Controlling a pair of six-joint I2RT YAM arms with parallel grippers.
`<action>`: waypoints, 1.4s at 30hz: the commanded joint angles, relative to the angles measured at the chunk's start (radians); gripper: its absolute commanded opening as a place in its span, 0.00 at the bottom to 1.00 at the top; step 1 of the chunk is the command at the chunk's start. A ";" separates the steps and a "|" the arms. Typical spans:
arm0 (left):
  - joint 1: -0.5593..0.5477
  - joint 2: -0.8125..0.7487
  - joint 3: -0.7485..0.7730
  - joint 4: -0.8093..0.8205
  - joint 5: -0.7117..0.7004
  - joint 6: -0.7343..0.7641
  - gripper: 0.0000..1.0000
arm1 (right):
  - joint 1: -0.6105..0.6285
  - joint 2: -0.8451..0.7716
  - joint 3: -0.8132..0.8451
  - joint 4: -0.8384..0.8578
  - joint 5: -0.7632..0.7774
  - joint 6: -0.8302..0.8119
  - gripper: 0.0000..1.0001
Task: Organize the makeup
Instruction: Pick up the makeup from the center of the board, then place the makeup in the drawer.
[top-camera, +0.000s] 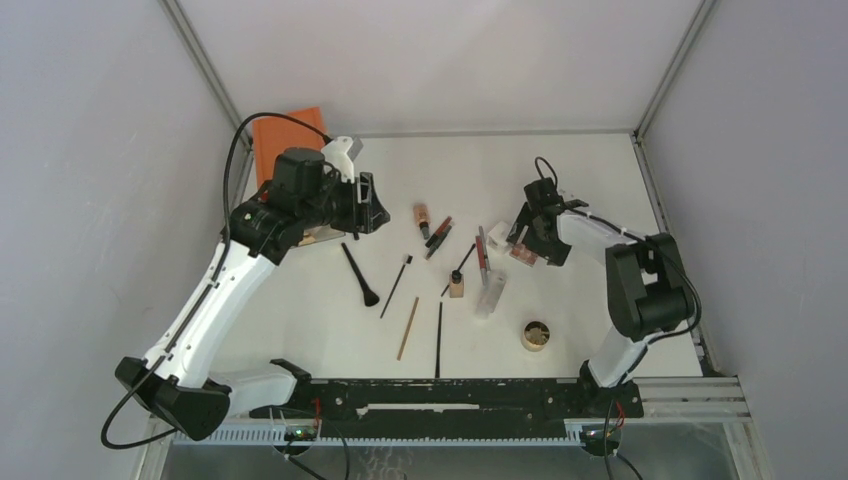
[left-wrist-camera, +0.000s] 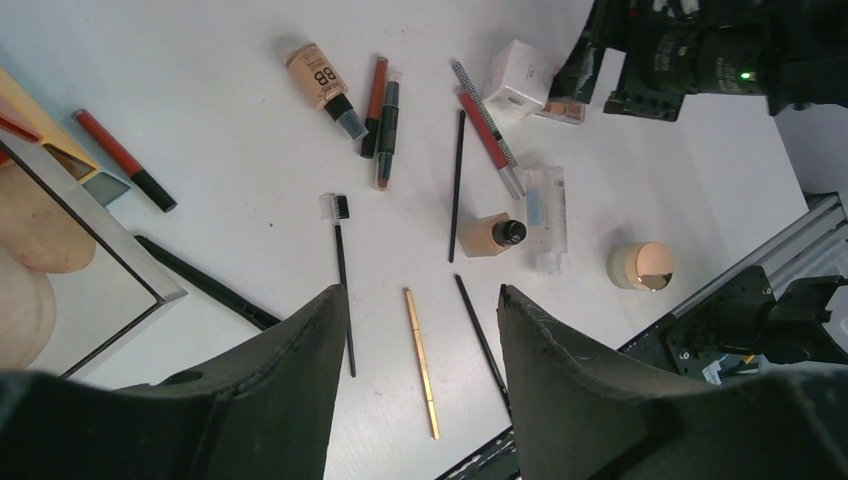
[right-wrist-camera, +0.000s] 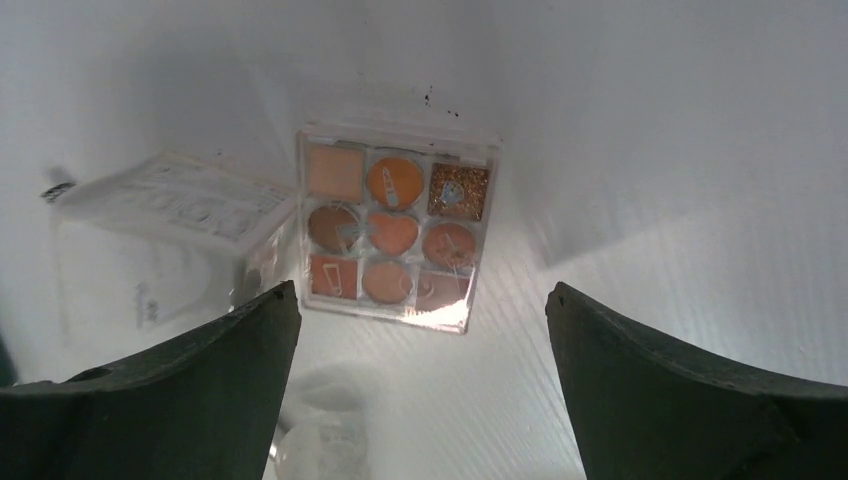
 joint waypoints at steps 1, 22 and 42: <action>-0.007 0.003 -0.006 0.038 0.029 0.017 0.62 | -0.001 0.079 0.055 0.043 -0.063 0.017 1.00; -0.007 0.023 -0.040 0.113 0.124 -0.076 0.63 | 0.050 0.088 0.106 -0.011 0.069 -0.100 0.70; -0.006 0.181 -0.169 0.456 0.392 -0.406 0.83 | 0.144 -0.434 -0.021 0.105 -0.387 -0.312 0.70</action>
